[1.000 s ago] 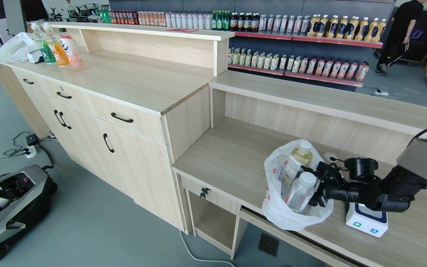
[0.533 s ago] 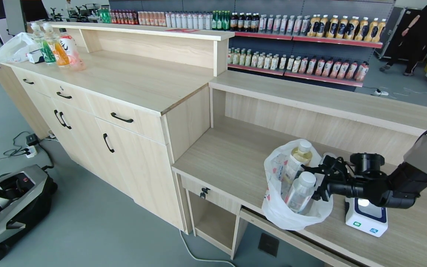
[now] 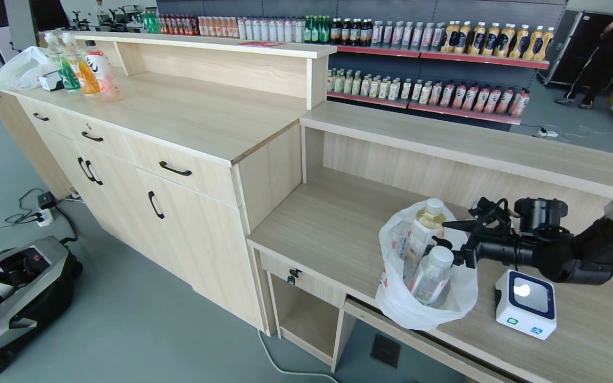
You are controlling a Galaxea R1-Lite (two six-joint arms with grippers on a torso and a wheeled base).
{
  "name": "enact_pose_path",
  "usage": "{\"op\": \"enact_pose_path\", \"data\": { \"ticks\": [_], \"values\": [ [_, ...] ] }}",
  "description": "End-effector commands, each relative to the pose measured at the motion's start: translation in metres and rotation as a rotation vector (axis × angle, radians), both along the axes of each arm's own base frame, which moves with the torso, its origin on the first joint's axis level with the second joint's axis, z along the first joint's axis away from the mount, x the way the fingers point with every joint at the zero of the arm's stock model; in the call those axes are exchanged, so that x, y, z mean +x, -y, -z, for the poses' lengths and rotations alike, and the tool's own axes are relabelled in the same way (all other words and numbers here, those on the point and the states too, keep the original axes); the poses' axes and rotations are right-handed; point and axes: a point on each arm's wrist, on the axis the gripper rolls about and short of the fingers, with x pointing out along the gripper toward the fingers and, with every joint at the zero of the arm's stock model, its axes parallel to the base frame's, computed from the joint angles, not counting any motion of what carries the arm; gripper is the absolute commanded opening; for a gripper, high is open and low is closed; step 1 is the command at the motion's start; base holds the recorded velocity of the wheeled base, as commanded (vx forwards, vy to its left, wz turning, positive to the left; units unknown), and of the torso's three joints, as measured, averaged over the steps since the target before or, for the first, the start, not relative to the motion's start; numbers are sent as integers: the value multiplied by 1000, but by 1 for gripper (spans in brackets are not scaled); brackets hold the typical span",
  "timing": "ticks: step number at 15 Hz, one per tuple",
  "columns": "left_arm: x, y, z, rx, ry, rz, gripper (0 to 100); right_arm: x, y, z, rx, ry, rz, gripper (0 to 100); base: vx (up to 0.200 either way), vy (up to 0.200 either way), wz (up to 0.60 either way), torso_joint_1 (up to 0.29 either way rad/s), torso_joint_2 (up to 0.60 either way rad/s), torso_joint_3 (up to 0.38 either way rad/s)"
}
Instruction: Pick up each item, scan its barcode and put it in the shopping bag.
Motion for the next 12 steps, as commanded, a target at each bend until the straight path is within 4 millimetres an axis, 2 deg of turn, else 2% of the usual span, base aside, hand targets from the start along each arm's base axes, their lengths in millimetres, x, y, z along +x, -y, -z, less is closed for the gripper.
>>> {"op": "enact_pose_path", "data": {
  "ticks": [1,4,8,11,12],
  "values": [
    [0,0,0,0,1,0,100,-12,-2,-40,16,67,7,100,0,0,0,0,0,0],
    [0,0,0,0,1,0,100,-37,-4,-83,10,151,11,100,0,0,0,0,0,0],
    [0,0,0,0,1,0,100,-76,0,-100,22,147,48,100,0,0,0,0,0,0],
    [0,0,0,0,1,0,100,-92,13,-115,6,192,98,100,0,0,0,0,0,0],
    [0,0,0,0,1,0,100,-104,23,-124,-4,216,143,100,0,0,0,0,0,0]
  ]
}}
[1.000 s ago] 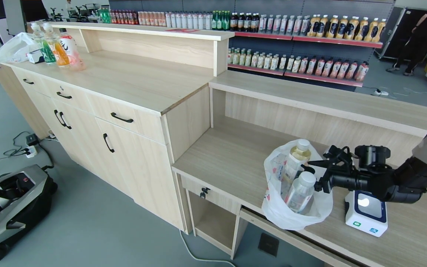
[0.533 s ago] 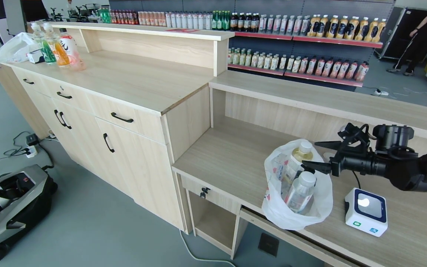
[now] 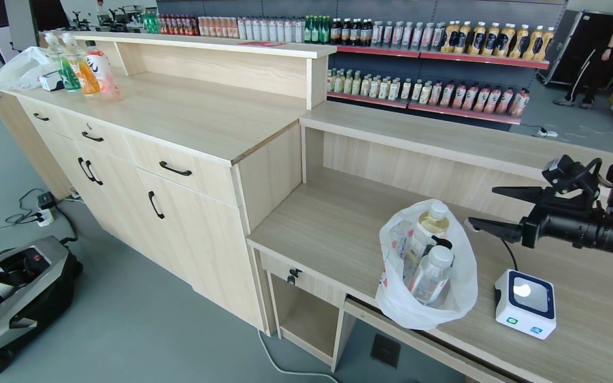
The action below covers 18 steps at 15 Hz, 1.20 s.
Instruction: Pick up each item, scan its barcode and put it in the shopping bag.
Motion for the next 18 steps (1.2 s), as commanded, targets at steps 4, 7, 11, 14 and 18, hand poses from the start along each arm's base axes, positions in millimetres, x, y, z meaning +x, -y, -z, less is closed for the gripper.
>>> {"op": "enact_pose_path", "data": {
  "ticks": [4,7,11,14,18],
  "values": [
    [0,0,0,0,-1,0,100,-48,30,-28,-47,63,275,100,0,0,-450,1,2,-1],
    [0,0,0,0,1,0,100,-58,34,-62,1,142,351,100,0,0,-600,4,2,-1],
    [0,0,0,0,1,0,100,-81,30,-80,71,170,588,100,0,0,-600,1,2,2],
    [0,0,0,0,1,0,100,-117,20,-77,120,168,771,100,0,0,-600,2,1,-1],
    [0,0,0,0,1,0,100,-192,-12,-45,331,106,798,100,0,0,0,0,0,0]
  ]
}}
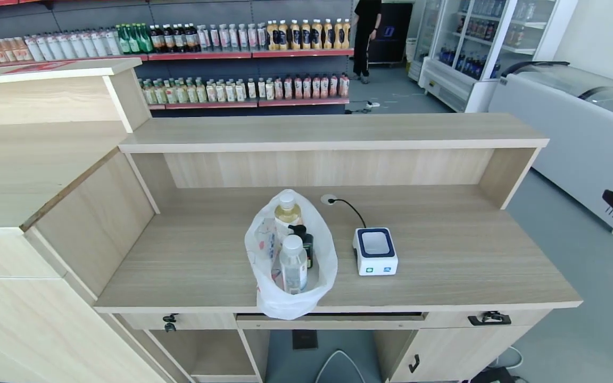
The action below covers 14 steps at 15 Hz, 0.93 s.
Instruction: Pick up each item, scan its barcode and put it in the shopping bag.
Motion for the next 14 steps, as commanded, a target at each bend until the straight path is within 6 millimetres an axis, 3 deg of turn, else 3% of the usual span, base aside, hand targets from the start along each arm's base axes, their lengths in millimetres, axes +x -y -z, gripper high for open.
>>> {"op": "enact_pose_path", "data": {
  "ticks": [1,3,5,9,14],
  "values": [
    [0,0,0,0,-1,-1,100,-73,-35,28,89,51,-51,100,0,0,0,0,0,0],
    [0,0,0,0,1,-1,100,-118,-53,65,77,50,-89,100,0,0,0,0,0,0],
    [0,0,0,0,1,-1,100,-146,-58,89,68,45,-85,100,0,0,0,0,0,0],
    [0,0,0,0,1,-1,100,-186,-58,135,145,-64,-113,100,0,0,0,0,0,0],
    [0,0,0,0,1,-1,100,-195,-58,140,163,10,-116,100,0,0,0,0,0,0]
  ]
}}
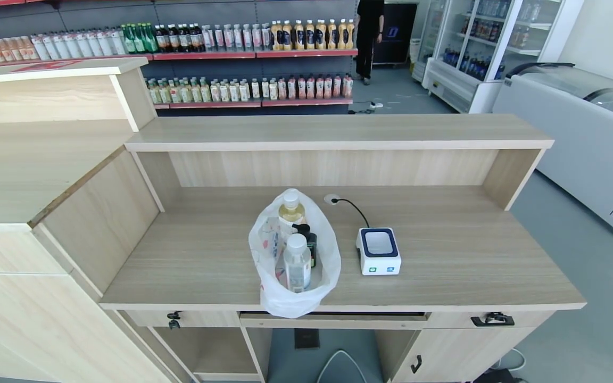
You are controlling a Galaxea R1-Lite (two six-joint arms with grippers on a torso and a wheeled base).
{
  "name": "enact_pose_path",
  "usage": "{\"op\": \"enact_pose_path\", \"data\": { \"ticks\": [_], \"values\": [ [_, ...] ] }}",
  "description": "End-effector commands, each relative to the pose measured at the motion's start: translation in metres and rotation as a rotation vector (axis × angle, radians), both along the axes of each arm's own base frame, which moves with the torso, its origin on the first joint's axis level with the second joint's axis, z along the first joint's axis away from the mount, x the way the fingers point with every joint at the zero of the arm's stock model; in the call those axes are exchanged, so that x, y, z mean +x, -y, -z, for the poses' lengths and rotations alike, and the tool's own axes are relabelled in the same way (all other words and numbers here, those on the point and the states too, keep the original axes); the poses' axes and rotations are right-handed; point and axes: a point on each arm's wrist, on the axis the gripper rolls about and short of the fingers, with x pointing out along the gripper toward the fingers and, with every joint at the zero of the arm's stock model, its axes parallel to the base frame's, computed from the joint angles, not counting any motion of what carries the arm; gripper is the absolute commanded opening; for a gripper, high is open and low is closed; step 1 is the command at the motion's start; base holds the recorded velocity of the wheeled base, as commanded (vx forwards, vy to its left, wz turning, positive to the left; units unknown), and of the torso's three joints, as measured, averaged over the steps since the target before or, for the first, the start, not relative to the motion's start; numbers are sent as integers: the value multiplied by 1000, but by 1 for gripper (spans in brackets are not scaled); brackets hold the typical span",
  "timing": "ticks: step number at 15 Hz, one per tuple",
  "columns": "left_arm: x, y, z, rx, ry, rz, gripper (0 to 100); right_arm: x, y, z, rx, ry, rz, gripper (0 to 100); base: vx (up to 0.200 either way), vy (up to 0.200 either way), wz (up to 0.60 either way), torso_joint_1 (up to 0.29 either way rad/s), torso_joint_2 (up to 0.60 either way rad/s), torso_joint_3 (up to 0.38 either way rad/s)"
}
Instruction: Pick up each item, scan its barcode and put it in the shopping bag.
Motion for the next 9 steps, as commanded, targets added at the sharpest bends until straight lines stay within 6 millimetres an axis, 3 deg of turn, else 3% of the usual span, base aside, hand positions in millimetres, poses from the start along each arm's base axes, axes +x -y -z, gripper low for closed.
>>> {"op": "enact_pose_path", "data": {
  "ticks": [1,9],
  "values": [
    [0,0,0,0,1,0,100,-7,0,2,13,97,16,100,0,0,0,0,0,0],
    [0,0,0,0,1,0,100,-7,0,2,13,98,16,100,0,0,0,0,0,0]
  ]
}}
